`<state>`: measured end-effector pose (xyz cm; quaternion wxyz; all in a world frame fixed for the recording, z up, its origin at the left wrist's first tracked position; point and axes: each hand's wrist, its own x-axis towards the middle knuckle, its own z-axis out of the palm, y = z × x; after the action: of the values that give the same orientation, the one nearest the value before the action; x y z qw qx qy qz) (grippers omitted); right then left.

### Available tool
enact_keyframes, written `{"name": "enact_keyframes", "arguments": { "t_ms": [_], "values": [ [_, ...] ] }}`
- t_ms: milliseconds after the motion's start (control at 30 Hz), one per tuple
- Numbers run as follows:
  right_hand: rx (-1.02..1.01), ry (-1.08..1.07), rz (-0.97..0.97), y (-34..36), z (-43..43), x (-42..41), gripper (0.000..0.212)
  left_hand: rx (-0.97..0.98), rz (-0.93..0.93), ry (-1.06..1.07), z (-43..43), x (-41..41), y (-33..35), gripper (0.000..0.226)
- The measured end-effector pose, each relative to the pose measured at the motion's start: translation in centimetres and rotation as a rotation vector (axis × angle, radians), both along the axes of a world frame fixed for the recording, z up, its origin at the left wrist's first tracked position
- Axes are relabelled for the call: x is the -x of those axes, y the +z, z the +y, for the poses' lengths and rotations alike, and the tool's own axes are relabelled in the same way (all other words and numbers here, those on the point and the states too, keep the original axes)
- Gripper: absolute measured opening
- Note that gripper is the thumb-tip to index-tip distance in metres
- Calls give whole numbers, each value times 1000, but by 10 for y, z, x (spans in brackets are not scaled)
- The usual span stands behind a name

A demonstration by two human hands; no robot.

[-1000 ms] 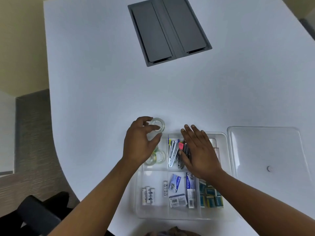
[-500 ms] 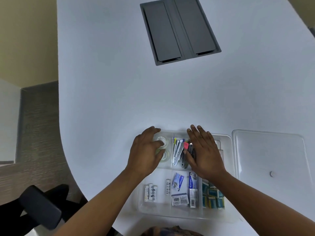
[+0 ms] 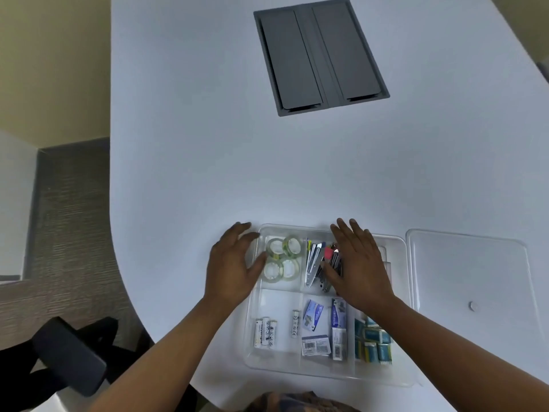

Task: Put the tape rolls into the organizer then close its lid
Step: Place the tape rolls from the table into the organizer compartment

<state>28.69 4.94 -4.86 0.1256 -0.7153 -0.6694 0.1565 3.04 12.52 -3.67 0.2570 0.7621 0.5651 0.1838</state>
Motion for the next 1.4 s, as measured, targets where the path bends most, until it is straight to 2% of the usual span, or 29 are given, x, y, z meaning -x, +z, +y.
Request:
{"name": "enact_keyframes", "arguments": {
  "t_ms": [167, 300, 400, 500, 633, 833, 933, 1067, 1200, 1333, 1400],
  "values": [
    [-174, 40, -40, 19, 13, 26, 39, 89, 163, 86, -20, 42, -24, 67],
    [-103, 88, -151, 24, 24, 50, 19, 344, 418, -49, -36, 59, -50, 100],
    [58, 129, -286, 26, 32, 61, 12, 451, 421, -107, -34, 63, -57, 95],
    [147, 144, -359, 23, 38, 67, 15, 494, 443, -149, -29, 63, -59, 92],
    [162, 139, -384, 24, 44, 73, 13, 531, 464, -169, -27, 63, -60, 92],
    [75, 172, -391, 28, 46, 84, 4, 541, 477, -170, -28, 62, -59, 92],
    [46, 241, -426, 28, 50, 90, 13, 552, 471, -174, -28, 61, -56, 91],
    [104, 340, -494, 27, 55, 96, 23, 555, 470, -175, -29, 60, -52, 91],
    [115, 316, -462, 26, 55, 96, 22, 554, 471, -172, -28, 59, -51, 90],
    [67, 240, -359, 24, 49, 93, 2, 558, 479, -177, -28, 59, -51, 90],
    [98, 200, -313, 22, 43, 93, 13, 561, 483, -175, -29, 60, -51, 90]
  ]
}}
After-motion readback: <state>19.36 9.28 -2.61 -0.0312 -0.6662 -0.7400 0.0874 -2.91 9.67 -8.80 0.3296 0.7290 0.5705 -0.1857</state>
